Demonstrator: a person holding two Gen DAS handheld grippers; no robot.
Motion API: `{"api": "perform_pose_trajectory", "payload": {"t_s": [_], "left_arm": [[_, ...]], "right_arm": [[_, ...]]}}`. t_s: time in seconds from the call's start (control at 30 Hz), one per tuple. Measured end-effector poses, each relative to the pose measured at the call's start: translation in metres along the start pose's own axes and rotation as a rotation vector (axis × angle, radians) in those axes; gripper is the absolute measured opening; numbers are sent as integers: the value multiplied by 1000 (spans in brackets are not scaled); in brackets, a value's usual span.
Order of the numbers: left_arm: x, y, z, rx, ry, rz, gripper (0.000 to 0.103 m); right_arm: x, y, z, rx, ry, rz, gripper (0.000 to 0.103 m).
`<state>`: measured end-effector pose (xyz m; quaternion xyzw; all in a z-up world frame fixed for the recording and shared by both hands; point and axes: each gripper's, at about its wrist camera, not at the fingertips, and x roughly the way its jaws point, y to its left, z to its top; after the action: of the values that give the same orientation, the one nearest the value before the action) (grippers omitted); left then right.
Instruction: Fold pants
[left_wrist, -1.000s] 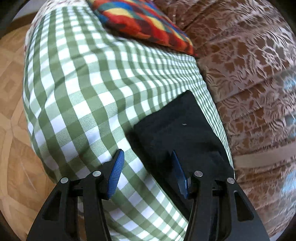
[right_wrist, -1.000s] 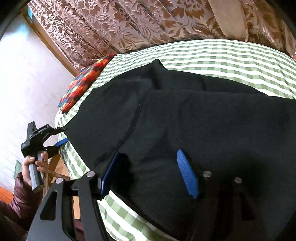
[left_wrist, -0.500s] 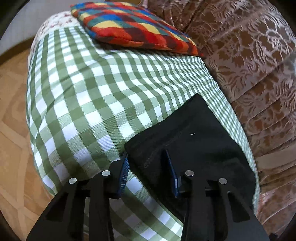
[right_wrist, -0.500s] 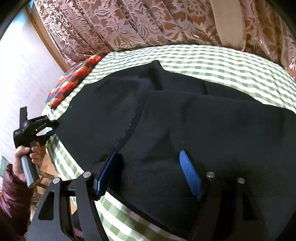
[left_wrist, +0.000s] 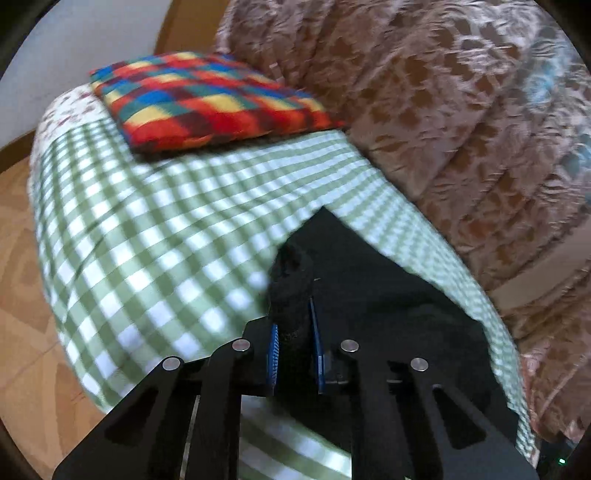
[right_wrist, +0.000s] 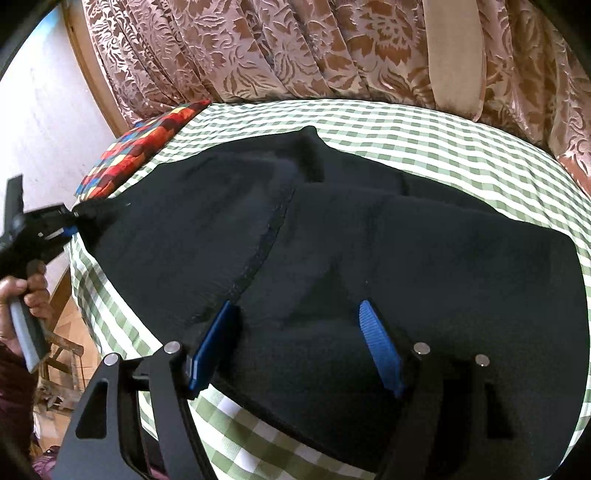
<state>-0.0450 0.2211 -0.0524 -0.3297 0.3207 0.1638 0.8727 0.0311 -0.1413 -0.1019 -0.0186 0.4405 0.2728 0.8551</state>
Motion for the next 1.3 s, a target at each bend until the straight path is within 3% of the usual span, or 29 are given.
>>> {"api": "perform_pose_trajectory", "payload": {"t_s": [0.2,0.33,0.4,0.43,0.53,0.63,0.9,0.97,1.1,1.2,1.3], "left_arm": [[-19,-57,-3,122,-8,-220,12],[-23,-105,-22,245,25,-351,11],[-21,-130,-39,316,55,-416,11],[-20,-137,-47,341,70,-436,11],[-16,-160,-69,417,117,-481,11],[-17,-177,-87,491,143,-504,11],[-20,-188,-110,595,158,-517,11],[-22,-188,-113,620,155,-520,11],[-27,-188,-114,669,147,-524,11],[-39,-172,-99,654,156,-584,13],[-53,-136,-66,513,171,-678,21]], "right_arm": [[-6,0,0,5,-22,-7,75],[-35,-14,5,68,-128,25,81],[-48,-25,10,125,-160,111,85],[-51,-33,14,176,-156,216,88],[-49,-47,25,298,-119,459,92],[-33,-51,40,367,-59,604,93],[23,-40,83,436,81,690,93],[40,-32,92,413,130,673,85],[57,-7,105,308,190,637,21],[43,6,115,238,154,640,14],[28,13,121,217,123,656,14]]}}
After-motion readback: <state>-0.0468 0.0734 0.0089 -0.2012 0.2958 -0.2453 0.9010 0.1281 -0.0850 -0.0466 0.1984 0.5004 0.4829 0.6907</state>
